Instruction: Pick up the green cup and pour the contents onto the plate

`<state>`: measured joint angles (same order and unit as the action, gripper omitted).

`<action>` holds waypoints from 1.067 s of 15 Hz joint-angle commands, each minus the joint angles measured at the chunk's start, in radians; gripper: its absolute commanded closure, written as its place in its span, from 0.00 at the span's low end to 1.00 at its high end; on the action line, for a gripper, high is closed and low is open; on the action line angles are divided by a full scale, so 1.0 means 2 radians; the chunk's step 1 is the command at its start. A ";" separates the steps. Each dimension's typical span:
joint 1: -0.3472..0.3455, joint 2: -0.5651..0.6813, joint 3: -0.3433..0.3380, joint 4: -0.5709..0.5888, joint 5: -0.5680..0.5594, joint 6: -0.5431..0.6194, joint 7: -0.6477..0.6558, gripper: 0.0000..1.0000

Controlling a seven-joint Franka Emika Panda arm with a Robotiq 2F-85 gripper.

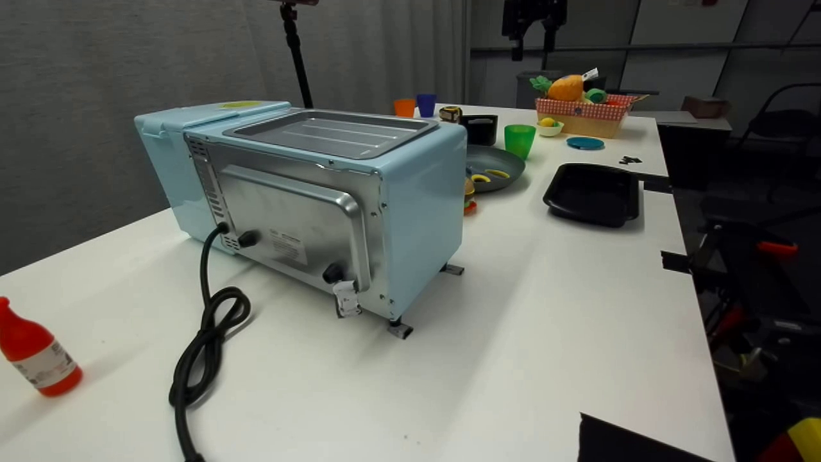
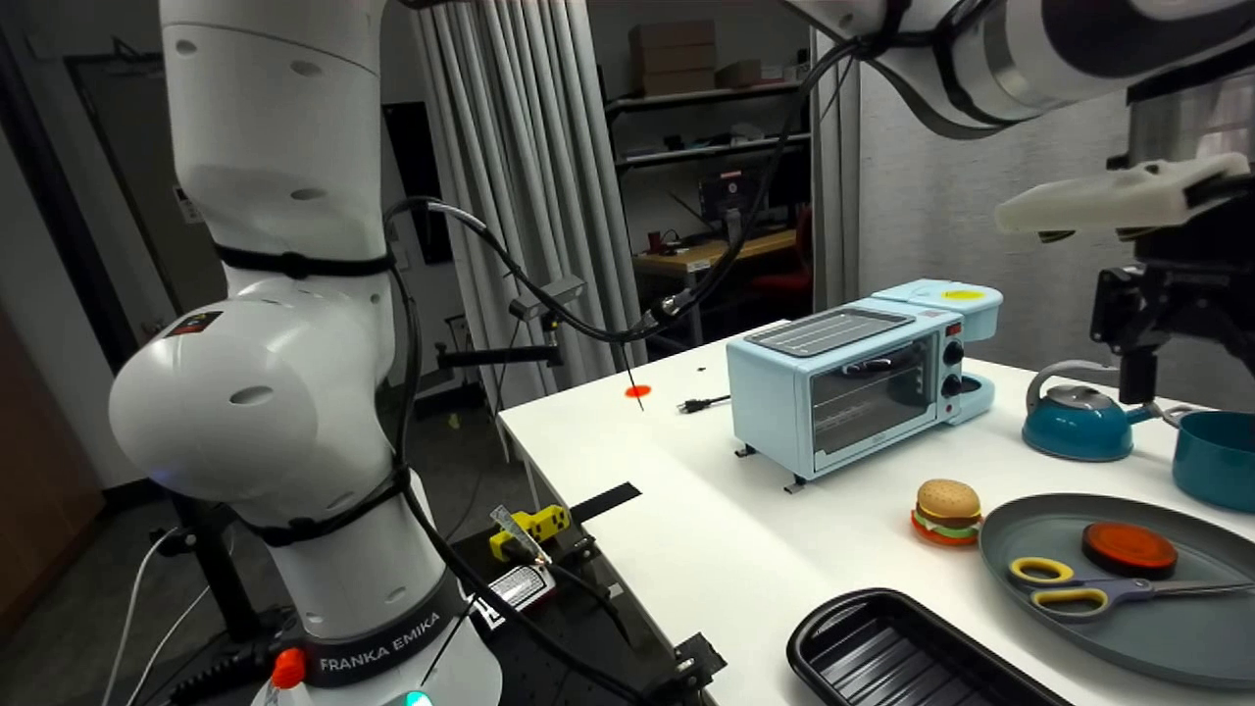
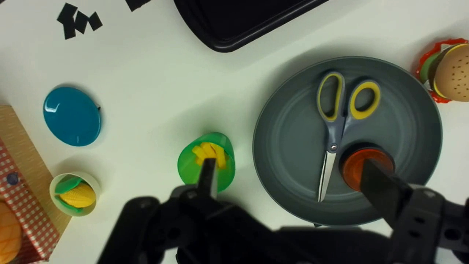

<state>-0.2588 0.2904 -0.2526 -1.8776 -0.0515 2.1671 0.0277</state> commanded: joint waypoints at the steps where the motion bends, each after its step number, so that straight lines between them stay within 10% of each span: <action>1: -0.018 0.059 0.006 0.057 0.014 -0.001 -0.039 0.00; 16: -0.090 0.198 0.034 0.196 0.006 -0.035 -0.222 0.00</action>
<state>-0.3894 0.6287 -0.2151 -1.5799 -0.0444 2.1559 -0.3275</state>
